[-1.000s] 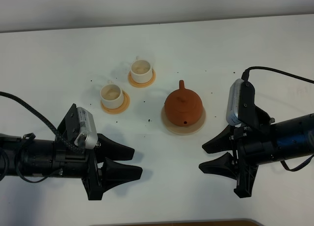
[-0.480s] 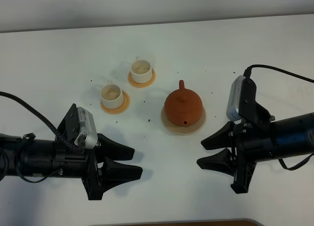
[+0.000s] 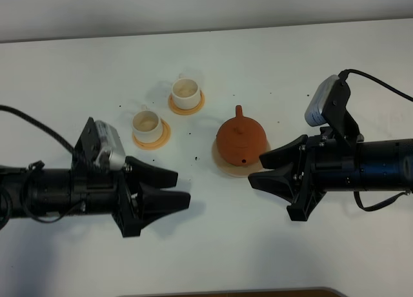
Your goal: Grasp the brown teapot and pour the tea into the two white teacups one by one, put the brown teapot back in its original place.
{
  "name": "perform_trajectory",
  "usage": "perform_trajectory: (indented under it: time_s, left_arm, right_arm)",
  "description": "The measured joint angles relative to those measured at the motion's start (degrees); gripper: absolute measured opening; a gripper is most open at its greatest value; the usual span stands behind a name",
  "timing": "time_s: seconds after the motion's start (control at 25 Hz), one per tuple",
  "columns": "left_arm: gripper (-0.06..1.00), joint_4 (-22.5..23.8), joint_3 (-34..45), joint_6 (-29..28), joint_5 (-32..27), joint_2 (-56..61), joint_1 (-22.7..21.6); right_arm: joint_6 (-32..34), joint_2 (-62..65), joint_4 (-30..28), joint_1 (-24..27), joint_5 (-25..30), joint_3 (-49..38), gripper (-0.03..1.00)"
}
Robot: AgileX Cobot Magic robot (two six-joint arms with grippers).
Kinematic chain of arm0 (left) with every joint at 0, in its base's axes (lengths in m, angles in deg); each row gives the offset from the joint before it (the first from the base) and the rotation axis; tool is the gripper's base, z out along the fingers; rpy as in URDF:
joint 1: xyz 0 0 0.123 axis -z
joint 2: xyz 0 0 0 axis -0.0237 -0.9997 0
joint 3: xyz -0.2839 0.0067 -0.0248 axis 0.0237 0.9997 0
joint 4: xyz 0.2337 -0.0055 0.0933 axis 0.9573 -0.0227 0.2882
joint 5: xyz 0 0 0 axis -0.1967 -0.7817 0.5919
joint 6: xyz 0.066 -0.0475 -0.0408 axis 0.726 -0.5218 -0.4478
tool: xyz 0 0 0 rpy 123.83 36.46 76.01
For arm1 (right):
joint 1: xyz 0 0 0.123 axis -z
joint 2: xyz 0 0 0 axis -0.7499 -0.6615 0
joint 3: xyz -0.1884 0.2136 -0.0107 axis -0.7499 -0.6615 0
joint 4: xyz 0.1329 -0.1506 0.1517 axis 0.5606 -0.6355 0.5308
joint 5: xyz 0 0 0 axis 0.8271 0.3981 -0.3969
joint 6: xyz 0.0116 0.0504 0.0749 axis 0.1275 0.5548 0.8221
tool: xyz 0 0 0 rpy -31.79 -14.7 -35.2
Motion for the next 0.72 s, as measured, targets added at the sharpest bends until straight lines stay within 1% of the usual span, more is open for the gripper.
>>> perform_trajectory:
  time_s: [0.2,0.28,0.44,0.6,0.72]
  left_arm:
    - [0.57,0.4,-5.7,-8.3,-0.5,0.0,0.0]
    - [0.57,2.6,-8.6,-12.6,-0.7,0.3,0.0]
    - [0.57,10.5,-13.6,-22.7,-0.8,3.1,0.0]
    - [0.57,20.0,-17.8,-34.4,-1.0,7.5,0.0]
    - [0.57,27.6,-19.9,-45.3,-0.2,11.7,0.0]
  right_arm:
    - [0.5,0.0,0.2,0.0,-1.4,1.7,0.45]
    - [1.2,0.0,0.2,0.0,-2.6,2.4,0.45]
    - [2.5,0.0,0.2,0.0,-6.0,3.7,0.45]
    - [3.7,0.6,0.2,0.0,-9.1,5.3,0.45]
    - [5.6,2.5,0.2,0.0,-12.7,7.0,0.45]
